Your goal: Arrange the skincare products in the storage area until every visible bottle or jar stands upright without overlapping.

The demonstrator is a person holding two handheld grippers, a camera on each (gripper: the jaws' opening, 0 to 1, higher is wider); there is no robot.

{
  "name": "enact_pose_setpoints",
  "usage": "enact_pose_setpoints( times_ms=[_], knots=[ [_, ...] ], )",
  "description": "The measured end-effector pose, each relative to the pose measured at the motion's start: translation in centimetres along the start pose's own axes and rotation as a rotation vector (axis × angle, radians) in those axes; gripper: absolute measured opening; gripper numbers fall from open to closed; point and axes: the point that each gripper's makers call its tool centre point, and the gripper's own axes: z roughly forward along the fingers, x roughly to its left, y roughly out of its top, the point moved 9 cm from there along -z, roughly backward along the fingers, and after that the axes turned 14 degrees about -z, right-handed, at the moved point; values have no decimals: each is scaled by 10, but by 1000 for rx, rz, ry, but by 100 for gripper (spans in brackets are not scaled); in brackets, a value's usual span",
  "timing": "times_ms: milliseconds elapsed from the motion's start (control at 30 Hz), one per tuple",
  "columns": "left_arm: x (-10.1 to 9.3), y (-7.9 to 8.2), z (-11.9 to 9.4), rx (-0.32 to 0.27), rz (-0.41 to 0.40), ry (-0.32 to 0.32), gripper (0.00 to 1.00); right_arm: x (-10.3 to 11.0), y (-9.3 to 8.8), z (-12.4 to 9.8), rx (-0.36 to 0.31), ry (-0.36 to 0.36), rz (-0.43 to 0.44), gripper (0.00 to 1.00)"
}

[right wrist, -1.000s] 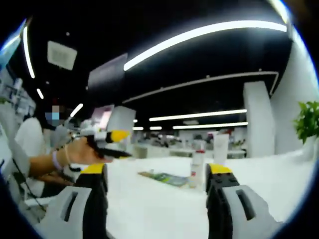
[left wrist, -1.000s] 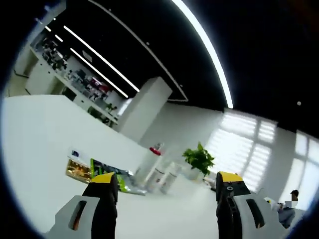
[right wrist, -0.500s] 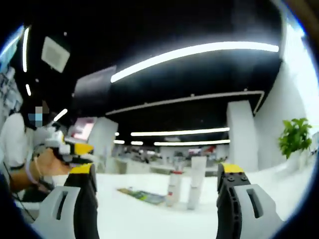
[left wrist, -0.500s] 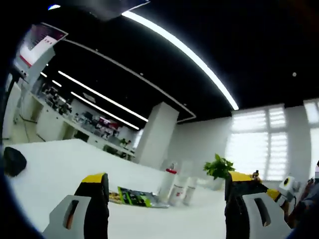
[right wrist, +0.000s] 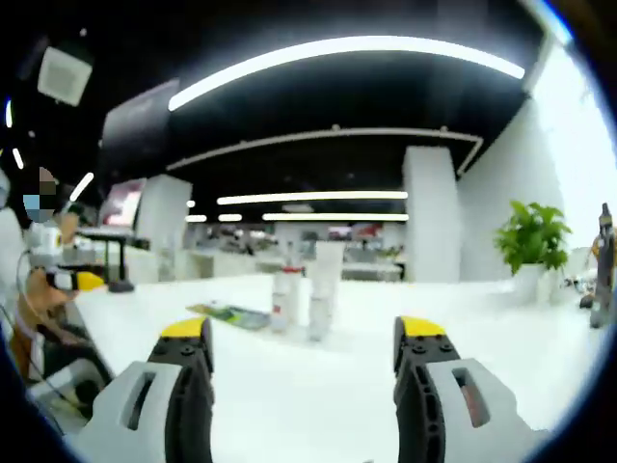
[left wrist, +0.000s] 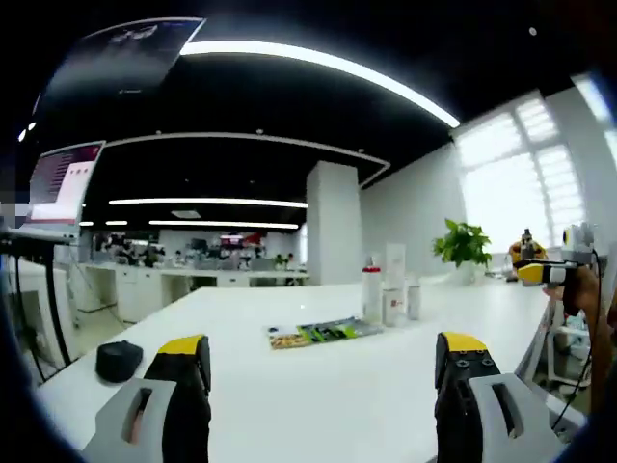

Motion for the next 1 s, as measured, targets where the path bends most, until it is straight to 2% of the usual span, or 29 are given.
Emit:
enact_pose_setpoints(
  times_ms=[33, 133, 200, 267, 333, 433, 533, 733, 1000],
  knots=[
    [6, 9, 1, -10, -9, 0, 100, 1, -1, -1, 3, 7, 1, 87],
    [17, 15, -8, -41, -30, 37, 99, 3, -1, -3, 39, 46, -21, 92],
    [20, 17, -9, -39, -25, 43, 99, 5, 3, -6, 44, 50, -51, 95],
    [24, 15, -12, 14, -4, 56, 95, 5, 6, -9, 60, 44, -91, 100],
    [26, 13, -13, 83, 53, 59, 91, 0, 6, -14, 81, 32, -124, 100],
    [25, 11, -14, 133, 97, 66, 90, -10, 6, -22, 97, -7, -139, 100],
    [21, 11, -14, 145, 96, 45, 92, -22, 6, -30, 66, -48, -123, 100],
    [11, 14, -14, 141, 88, -2, 100, -31, 0, -32, 46, -68, -88, 100],
    [10, 13, -11, 173, 87, 10, 100, -31, -9, -26, 48, -23, -37, 100]
  ],
)
